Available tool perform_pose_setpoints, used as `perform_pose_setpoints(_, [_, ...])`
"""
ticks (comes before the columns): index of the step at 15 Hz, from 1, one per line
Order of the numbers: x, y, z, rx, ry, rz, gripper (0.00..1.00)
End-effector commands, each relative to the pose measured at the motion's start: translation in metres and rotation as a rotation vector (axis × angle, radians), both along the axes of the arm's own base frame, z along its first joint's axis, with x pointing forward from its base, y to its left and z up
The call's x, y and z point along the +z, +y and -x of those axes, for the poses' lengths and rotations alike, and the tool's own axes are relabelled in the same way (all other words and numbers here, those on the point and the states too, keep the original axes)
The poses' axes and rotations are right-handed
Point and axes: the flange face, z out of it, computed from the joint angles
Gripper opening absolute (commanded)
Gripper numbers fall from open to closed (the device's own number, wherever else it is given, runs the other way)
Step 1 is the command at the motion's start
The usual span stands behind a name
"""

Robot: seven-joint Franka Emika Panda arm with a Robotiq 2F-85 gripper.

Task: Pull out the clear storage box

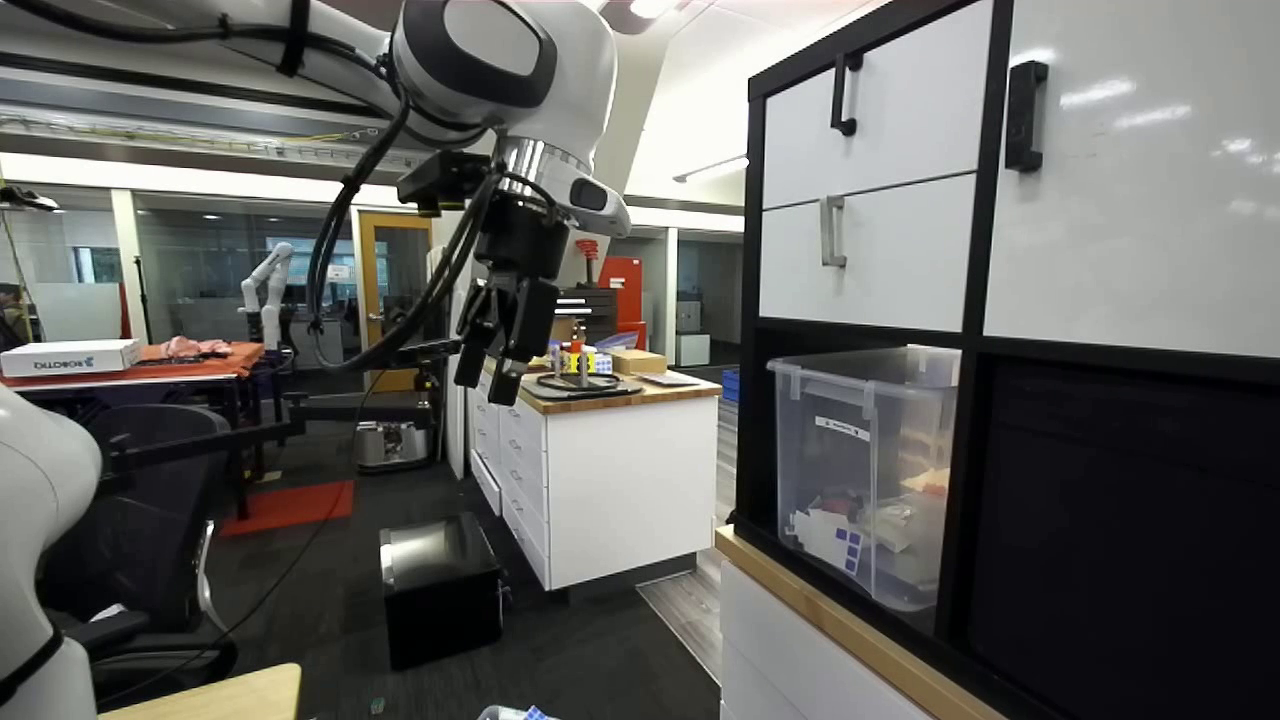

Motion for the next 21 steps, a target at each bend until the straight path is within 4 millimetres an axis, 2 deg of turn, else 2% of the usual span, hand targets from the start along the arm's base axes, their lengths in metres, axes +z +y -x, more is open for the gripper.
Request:
perform_pose_setpoints(1, [0.001,0.0,0.0,0.0,0.001,0.0,1.0])
perform_pose_setpoints(5, [0.0,0.002,-0.003,0.002,-0.012,-0.005,1.0])
perform_pose_setpoints(9, [-0.003,0.007,-0.015,0.029,-0.062,-0.016,1.0])
perform_pose_setpoints(15, [-0.02,0.022,-0.055,0.101,-0.161,0.014,1.0])
perform_pose_setpoints(21, [-0.035,0.021,-0.105,0.185,-0.268,0.025,1.0])
